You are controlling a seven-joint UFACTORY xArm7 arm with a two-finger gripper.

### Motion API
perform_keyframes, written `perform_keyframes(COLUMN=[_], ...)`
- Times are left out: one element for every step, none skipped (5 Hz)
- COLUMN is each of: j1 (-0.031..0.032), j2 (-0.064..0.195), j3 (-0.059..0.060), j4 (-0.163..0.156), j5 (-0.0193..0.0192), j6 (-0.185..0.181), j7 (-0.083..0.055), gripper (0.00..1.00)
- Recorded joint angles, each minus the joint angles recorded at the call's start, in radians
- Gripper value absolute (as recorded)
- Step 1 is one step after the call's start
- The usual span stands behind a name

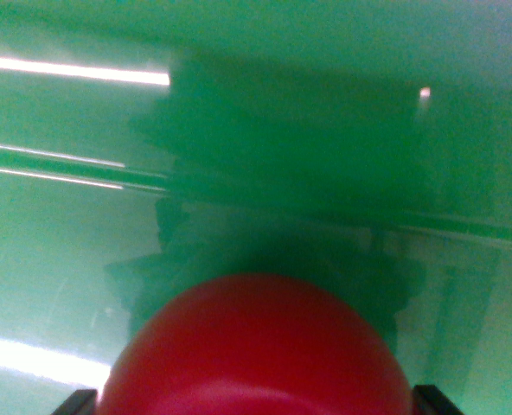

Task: Pick fruit

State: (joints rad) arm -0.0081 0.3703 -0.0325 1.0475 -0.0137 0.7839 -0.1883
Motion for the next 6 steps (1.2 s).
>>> perform_keyframes(j1=[0.0000,0.0000,0.0000,0.0000,0.0000,0.0001], j2=[0.000,-0.001,-0.001,-0.004,-0.004,-0.011], j3=[0.000,0.000,0.000,0.000,0.000,0.000], j4=[0.000,0.001,0.001,0.007,0.007,0.017], j5=[0.0000,0.0000,0.0000,-0.0001,-0.0001,-0.0002], j6=[0.000,0.002,0.002,0.011,0.011,0.028], j7=[0.000,0.000,0.000,0.000,0.000,0.000], gripper=[1.00,1.00,1.00,1.00,1.00,1.00])
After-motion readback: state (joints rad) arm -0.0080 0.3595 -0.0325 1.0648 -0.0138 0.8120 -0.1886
